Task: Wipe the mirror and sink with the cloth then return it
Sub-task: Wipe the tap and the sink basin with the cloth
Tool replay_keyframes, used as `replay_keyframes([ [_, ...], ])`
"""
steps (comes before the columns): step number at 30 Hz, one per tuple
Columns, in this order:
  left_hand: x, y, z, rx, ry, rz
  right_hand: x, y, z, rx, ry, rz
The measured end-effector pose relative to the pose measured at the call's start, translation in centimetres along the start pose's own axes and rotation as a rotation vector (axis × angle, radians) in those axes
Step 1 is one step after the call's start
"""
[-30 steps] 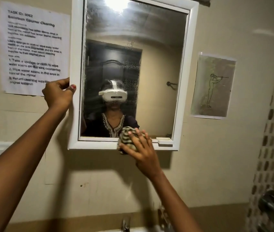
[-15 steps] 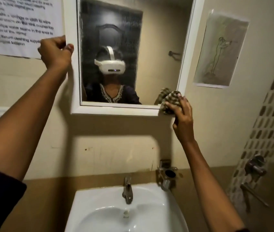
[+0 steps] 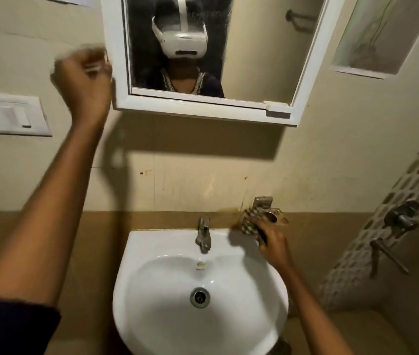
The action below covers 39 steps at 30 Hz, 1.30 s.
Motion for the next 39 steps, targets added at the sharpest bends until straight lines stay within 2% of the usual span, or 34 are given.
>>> replay_keyframes([
  [3,9.0,0.7,7.9,0.091,-0.223,-0.045,-2.7,5.7,4.1,0.138,0.119,-0.042],
  [5,15.3,1.7,13.3,0.187,-0.441,-0.171,-5.3,8.5,5.7,0.141,0.176,0.008],
  [8,21.5,2.3,19.6,0.25,-0.694,-0.306,-9.7,11.4,6.2,0.141,0.383,0.072],
  [12,26.6,3.1,23.6,0.326,-0.846,-0.371,-11.5,13.0,4.4,0.147,0.699,0.138],
  [15,29.7,3.5,25.6,0.383,-0.918,-0.354,-12.5,15.0,1.6,0.224,0.803,0.115],
  [16,30.4,3.4,26.1,0.395,-0.942,-0.35,-12.7,15.4,0.2,0.185,0.776,0.152],
  [17,31.0,3.4,26.6,0.402,-0.965,-0.35,-12.4,15.3,-1.1,0.017,0.743,0.154],
  [18,31.5,3.3,27.0,0.404,-0.987,-0.355,-12.1,15.7,-2.0,-0.111,0.753,0.045],
  [20,32.2,2.9,27.3,0.384,-1.011,-0.368,-10.2,16.4,-3.7,-0.154,0.749,-0.134],
  [22,32.6,2.8,27.2,0.346,-1.022,-0.377,-9.2,16.9,-4.2,-0.173,0.786,-0.159],
  [26,33.0,3.3,26.5,0.357,-1.028,-0.513,-7.4,18.5,-3.9,-0.046,0.729,-0.044],
  [28,33.0,3.9,26.2,0.403,-1.022,-0.59,-5.4,19.9,-3.8,-0.046,0.586,0.028],
  [32,33.2,4.1,26.3,0.464,-1.007,-0.652,-0.9,21.9,-4.4,0.142,0.351,-0.103],
  [36,32.7,4.0,26.5,0.498,-0.97,-0.685,-1.9,22.6,-4.4,0.265,0.188,-0.043],
  [39,32.5,3.9,26.7,0.509,-0.964,-0.642,-3.4,21.8,-3.1,0.234,0.125,-0.068],
])
Point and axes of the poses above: each hand's wrist, its own z-axis away from the middle knuckle, its own y-axis out of the palm, x = y × z, the point moved 6 cm from there along -z, towards the middle knuckle, and after that the axes turned 7 degrees about x, right-handed, at the moved point
